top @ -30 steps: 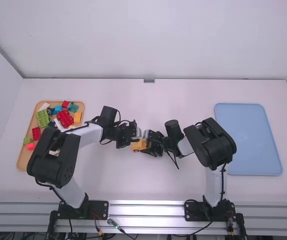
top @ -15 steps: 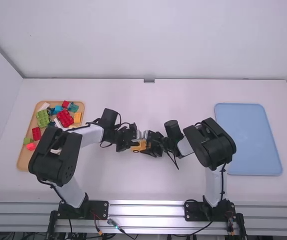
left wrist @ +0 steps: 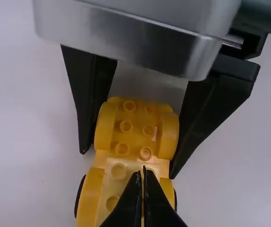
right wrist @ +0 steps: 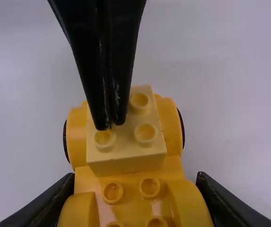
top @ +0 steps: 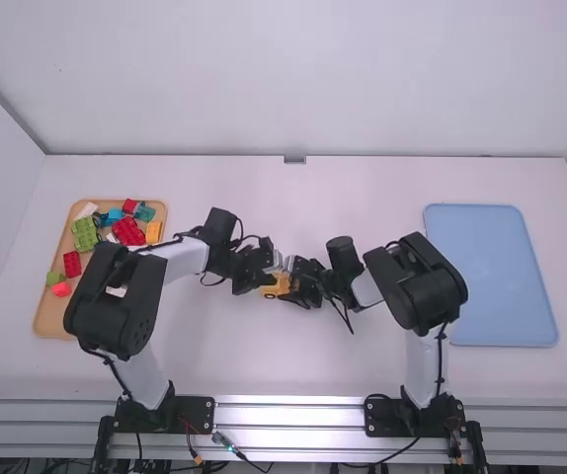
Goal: Assemble lego blocks to make yellow taxi
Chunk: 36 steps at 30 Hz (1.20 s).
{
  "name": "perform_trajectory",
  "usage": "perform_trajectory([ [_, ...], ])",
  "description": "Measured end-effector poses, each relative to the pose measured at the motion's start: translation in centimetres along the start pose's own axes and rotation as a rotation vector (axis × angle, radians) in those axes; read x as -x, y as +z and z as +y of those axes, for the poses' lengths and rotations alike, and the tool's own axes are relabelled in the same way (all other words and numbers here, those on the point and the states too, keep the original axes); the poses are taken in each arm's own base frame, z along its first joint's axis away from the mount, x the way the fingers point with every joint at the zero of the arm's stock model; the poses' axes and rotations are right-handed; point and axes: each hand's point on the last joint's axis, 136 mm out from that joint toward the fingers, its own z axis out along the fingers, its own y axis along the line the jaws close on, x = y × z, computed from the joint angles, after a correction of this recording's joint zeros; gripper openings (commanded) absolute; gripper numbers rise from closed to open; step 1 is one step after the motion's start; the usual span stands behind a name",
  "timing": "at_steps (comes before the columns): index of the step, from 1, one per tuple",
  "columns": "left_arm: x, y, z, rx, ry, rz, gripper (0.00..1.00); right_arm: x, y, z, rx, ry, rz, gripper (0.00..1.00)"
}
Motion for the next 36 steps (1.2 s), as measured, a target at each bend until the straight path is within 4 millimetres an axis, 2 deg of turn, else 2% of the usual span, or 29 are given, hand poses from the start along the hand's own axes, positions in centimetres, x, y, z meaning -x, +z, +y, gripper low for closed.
perform_trajectory([
  [2,0.0,-0.8,-0.2,0.002,-0.018,0.026,0.02,0.1,0.1,0.2,0.006,-0.003,-0.001,0.62],
  [5,1.8,-3.9,1.4,0.091,-0.016,0.033,0.04,0.1,0.1,0.1,0.005,-0.002,-0.001,0.68],
  [7,4.0,-7.4,3.8,0.228,-0.006,0.02,0.24,-0.1,0.1,0.2,0.005,0.003,0.003,0.83],
  [8,4.3,-7.9,4.0,0.247,-0.001,0.018,0.26,-0.1,0.1,0.1,0.004,0.005,0.004,0.86],
  [9,5.6,-10.4,5.5,0.348,-0.011,0.005,0.33,-0.1,0.1,0.2,0.005,0.008,0.004,0.95],
  [10,6.4,-12.3,6.6,0.427,-0.027,-0.003,0.99,-0.1,0.1,0.2,0.005,0.005,0.004,0.99],
  [12,6.7,-14.8,8.0,0.538,-0.077,0.0,0.99,-0.1,0.1,0.2,0.005,0.006,0.005,0.99],
  [14,6.0,-16.8,9.0,0.636,-0.153,0.024,0.99,-0.3,0.1,0.1,-0.002,0.009,0.014,0.99],
  [18,2.7,-20.1,11.4,0.832,-0.359,0.086,0.99,-0.5,0.0,-0.2,-0.012,0.018,0.034,0.99],
  [22,0.6,-23.2,12.9,0.989,-0.526,0.078,0.99,-0.8,-0.7,-0.5,-0.041,0.042,0.107,0.99],
  [26,-1.6,-24.5,12.8,1.034,-0.666,0.078,0.99,-1.3,-1.8,-0.8,-0.083,0.071,0.193,0.99],
  [29,-3.8,-25.4,11.9,1.027,-0.802,0.091,0.99,-2.0,-3.2,-1.0,-0.13,0.109,0.291,0.99],
  [36,-5.4,-29.2,12.1,1.01,-0.967,0.053,0.99,-3.2,-6.0,-1.5,-0.233,0.14,0.453,0.99],
])
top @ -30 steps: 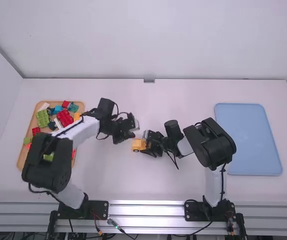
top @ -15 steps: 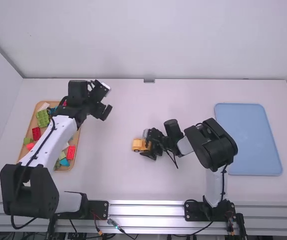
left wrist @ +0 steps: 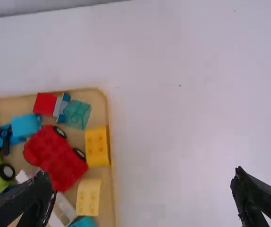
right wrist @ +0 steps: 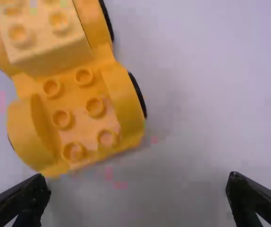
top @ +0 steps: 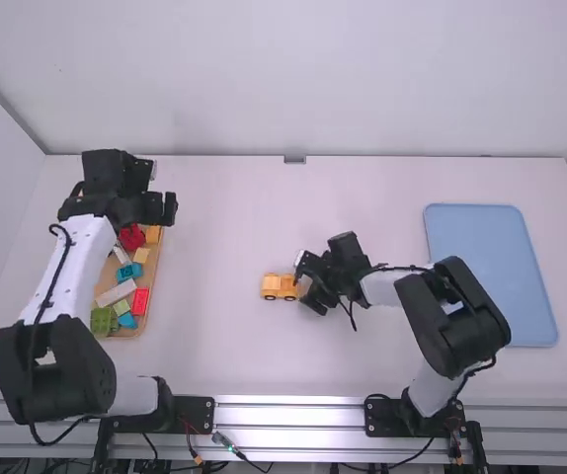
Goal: Assemble lego blocks to make yellow taxi
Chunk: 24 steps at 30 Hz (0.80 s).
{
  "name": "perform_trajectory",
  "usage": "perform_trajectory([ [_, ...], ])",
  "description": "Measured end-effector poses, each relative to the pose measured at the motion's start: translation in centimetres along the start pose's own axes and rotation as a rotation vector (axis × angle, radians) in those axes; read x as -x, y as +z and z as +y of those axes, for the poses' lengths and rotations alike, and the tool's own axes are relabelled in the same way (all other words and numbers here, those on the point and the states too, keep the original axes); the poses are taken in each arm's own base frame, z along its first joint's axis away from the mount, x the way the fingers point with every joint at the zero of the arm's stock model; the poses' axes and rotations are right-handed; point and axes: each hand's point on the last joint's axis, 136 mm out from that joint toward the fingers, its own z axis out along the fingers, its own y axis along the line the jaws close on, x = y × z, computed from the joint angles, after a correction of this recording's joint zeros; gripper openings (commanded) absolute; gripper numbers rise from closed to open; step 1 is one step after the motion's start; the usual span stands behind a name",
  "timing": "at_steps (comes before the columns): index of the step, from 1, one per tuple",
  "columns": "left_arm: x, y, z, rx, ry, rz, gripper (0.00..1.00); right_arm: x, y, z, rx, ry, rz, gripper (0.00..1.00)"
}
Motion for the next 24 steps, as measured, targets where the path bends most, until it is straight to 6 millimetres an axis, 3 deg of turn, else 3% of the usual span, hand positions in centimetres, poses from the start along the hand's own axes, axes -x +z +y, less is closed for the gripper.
perform_trajectory([
  [3,-0.5,0.5,1.2,-0.014,-0.056,0.058,0.99,-0.7,-1.0,-0.4,-0.039,0.006,0.053,0.99],
  [7,-2.5,2.5,2.4,-0.023,-0.116,0.19,0.99,-0.7,-2.7,-1.0,-0.092,0.013,0.09,0.99],
  [15,-6.8,7.1,3.0,-0.035,-0.129,0.41,0.99,1.6,-5.7,-2.8,-0.206,0.006,0.041,0.99],
  [24,-6.4,8.2,5.0,0.013,-0.224,0.365,0.99,3.0,-7.3,-3.4,-0.249,-0.01,-0.004,0.99],
])
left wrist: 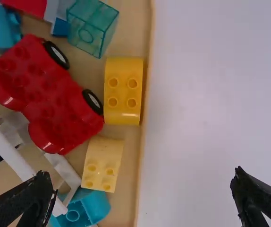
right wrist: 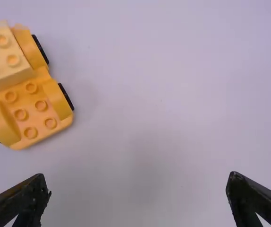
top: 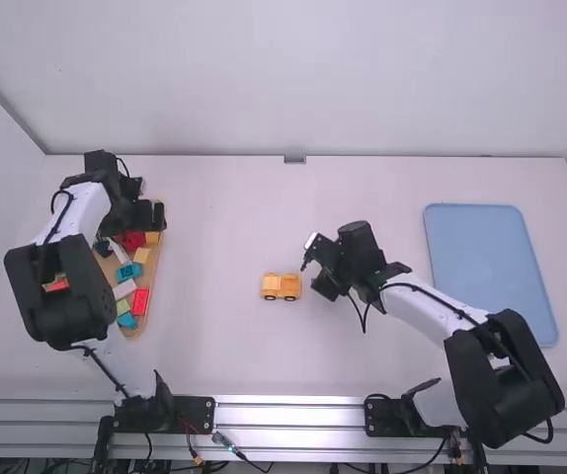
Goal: Assemble lego blocks to make yellow taxi
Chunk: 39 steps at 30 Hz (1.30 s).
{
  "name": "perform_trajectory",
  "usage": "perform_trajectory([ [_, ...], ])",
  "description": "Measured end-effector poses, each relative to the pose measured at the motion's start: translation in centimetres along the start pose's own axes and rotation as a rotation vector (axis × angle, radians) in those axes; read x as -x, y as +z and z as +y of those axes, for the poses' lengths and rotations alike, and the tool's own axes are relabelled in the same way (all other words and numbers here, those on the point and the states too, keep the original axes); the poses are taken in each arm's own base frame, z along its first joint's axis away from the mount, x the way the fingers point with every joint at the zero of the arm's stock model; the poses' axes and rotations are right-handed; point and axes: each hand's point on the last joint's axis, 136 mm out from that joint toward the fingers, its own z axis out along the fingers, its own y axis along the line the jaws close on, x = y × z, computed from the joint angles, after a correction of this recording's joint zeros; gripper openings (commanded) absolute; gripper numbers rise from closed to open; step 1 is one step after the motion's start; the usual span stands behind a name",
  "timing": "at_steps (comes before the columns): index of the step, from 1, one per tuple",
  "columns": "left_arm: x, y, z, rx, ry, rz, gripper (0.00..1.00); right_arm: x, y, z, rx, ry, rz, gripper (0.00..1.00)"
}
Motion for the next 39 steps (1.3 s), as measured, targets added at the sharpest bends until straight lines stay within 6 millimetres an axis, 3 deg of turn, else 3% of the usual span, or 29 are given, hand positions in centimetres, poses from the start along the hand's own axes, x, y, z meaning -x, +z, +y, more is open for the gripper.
perform_trajectory([
  [7,-1.3,1.1,2.0,-0.079,-0.078,0.036,0.93,0.2,-0.2,-0.2,-0.008,-0.002,-0.006,0.99],
  [13,-2.5,1.0,1.6,-0.075,0.028,0.087,0.94,0.2,-0.2,-0.2,-0.009,-0.002,-0.007,0.99],
  [18,-3.1,1.0,1.8,-0.071,0.076,0.108,0.87,0.3,-0.2,-0.2,-0.01,-0.002,-0.009,0.99],
  [26,-3.5,1.0,2.3,-0.037,0.125,0.131,0.88,0.6,-0.2,-0.5,-0.021,-0.003,-0.023,0.99],
  [33,-3.1,1.1,2.7,-0.015,0.165,0.115,0.76,0.6,-0.2,-0.5,-0.021,-0.001,-0.023,0.99],
  [34,-3.1,1.1,2.8,-0.01,0.166,0.115,0.7,0.6,-0.2,-0.5,-0.021,0.004,-0.023,0.99],
  [39,-4.0,1.6,2.9,-0.007,0.175,0.138,0.68,0.6,-0.2,-0.5,-0.02,0.009,-0.023,0.99],
])
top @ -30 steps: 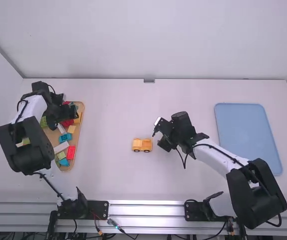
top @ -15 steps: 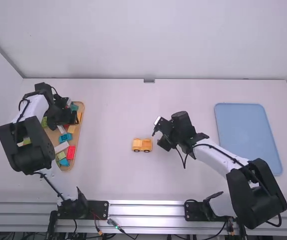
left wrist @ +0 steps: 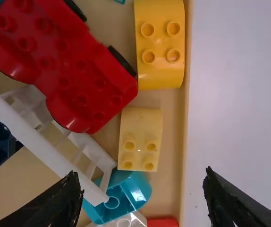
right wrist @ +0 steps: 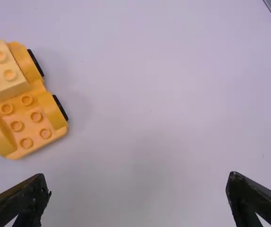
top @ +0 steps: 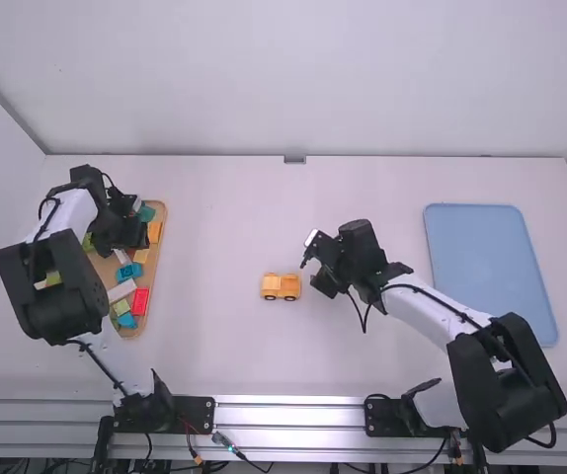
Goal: Assemble lego blocks to make yellow taxi
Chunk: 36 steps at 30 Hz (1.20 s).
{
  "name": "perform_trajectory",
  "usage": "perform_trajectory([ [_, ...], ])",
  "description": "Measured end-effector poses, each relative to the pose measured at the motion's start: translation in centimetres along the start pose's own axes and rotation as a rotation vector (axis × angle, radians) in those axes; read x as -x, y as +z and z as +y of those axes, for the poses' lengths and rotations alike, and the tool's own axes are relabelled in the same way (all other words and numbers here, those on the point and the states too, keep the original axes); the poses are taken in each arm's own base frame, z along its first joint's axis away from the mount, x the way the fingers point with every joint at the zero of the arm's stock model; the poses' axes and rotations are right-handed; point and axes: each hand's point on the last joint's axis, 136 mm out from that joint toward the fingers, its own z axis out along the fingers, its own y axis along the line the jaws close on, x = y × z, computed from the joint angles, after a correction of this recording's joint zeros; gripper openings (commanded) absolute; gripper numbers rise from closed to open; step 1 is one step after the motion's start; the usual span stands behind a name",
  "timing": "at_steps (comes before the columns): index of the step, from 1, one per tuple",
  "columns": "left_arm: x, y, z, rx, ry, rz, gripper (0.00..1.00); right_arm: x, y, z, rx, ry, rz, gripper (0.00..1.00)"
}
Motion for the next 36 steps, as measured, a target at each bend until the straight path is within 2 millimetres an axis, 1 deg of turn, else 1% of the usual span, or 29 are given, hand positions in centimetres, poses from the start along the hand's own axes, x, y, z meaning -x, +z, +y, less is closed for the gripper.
perform_trajectory([
  [1,-0.2,0.2,0.0,0.002,0.0,0.004,0.66,0.0,0.0,0.0,0.0,0.002,0.0,0.99],
  [3,-0.3,0.5,0.0,0.003,0.001,0.002,0.65,0.0,0.0,0.0,0.0,0.002,0.0,0.99],
  [4,-0.3,0.7,0.0,0.004,0.002,-0.002,0.63,0.0,0.0,0.0,0.0,0.003,0.0,0.99],
  [10,-0.8,1.4,-0.1,0.002,0.004,0.002,0.57,0.0,0.0,0.0,-0.001,0.003,0.0,0.99],
  [17,-0.1,1.7,0.2,0.016,0.006,-0.029,0.54,0.0,0.0,0.0,-0.001,0.005,0.0,0.99],
  [19,-0.5,2.3,0.1,0.015,0.007,-0.028,0.53,0.0,0.0,0.0,0.0,0.005,0.001,0.99],
  [23,-1.4,3.0,-0.2,0.007,0.005,-0.008,0.53,0.0,0.0,0.0,0.0,0.004,0.001,0.99],
  [25,-1.0,3.0,-0.1,0.013,0.006,-0.024,0.51,0.0,0.0,0.0,0.0,0.005,0.0,0.99],
  [31,-0.3,3.1,0.3,0.028,0.01,-0.056,0.5,0.0,0.0,0.0,0.0,0.003,0.001,0.99],
  [36,-0.7,3.7,0.1,0.022,0.009,-0.043,0.49,0.0,0.0,0.0,0.0,0.004,0.001,0.99],
])
